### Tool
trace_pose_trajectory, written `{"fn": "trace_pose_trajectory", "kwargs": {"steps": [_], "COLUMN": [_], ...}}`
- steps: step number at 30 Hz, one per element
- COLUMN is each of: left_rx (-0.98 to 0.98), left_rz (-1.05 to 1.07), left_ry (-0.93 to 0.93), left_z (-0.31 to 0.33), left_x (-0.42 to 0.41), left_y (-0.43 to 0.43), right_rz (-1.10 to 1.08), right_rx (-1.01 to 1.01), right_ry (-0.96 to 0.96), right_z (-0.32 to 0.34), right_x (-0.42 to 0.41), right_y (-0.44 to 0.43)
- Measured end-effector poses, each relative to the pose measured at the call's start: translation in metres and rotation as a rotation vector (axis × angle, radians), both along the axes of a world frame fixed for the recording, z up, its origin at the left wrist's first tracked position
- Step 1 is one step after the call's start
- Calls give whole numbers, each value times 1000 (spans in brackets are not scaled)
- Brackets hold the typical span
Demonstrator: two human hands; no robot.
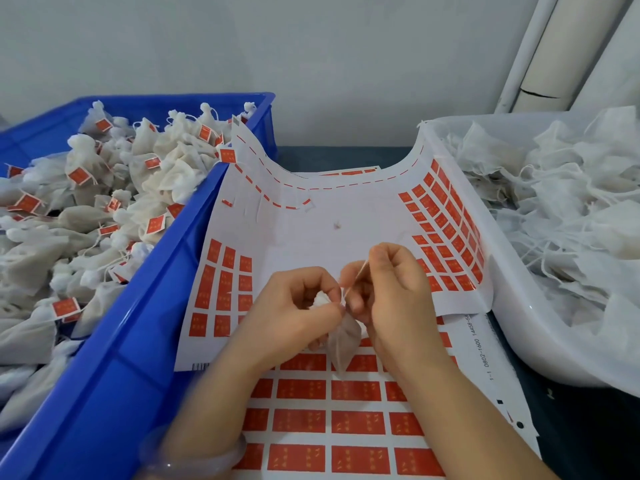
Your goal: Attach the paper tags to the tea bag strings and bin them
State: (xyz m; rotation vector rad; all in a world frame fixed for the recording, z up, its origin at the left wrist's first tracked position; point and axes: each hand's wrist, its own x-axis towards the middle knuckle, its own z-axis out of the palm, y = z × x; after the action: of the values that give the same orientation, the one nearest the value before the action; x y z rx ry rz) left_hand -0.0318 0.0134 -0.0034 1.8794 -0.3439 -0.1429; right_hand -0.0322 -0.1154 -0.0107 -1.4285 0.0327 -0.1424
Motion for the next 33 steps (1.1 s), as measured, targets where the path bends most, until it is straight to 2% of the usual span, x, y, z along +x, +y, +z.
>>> {"fn": "trace_pose_trajectory", "kwargs": {"steps": [6,10,14,18,21,23,29,33], "left_rx": [4,-10,-3,-55,-7,49,108,131], "left_rz": [-35,-52,57,180,138,112,63,30], "left_ry": [-51,-74,-154,-263,-308,-304,-233,-193], "left_z": [-3,-6,-8,-9,-9,-10,-12,-14], "left_x": [-2,-2,-2,1,-1,-2,-3,-2], "left_y": [-8,-7,-9,-11,-12,-13,-13,-10], "right_rz": [-33,2,38,87,63,64,27,48], "right_rx": [348,405,426,700,802,737,261,218], "right_ry": [107,94,63,108,116,104,-51,-97], "right_z": [5,3,2,4,5,5,6,4], "right_x": [6,9,9,7,8,9,5,3], "right_y": [0,-3,-5,-5,-4,-3,-3,-3]}}
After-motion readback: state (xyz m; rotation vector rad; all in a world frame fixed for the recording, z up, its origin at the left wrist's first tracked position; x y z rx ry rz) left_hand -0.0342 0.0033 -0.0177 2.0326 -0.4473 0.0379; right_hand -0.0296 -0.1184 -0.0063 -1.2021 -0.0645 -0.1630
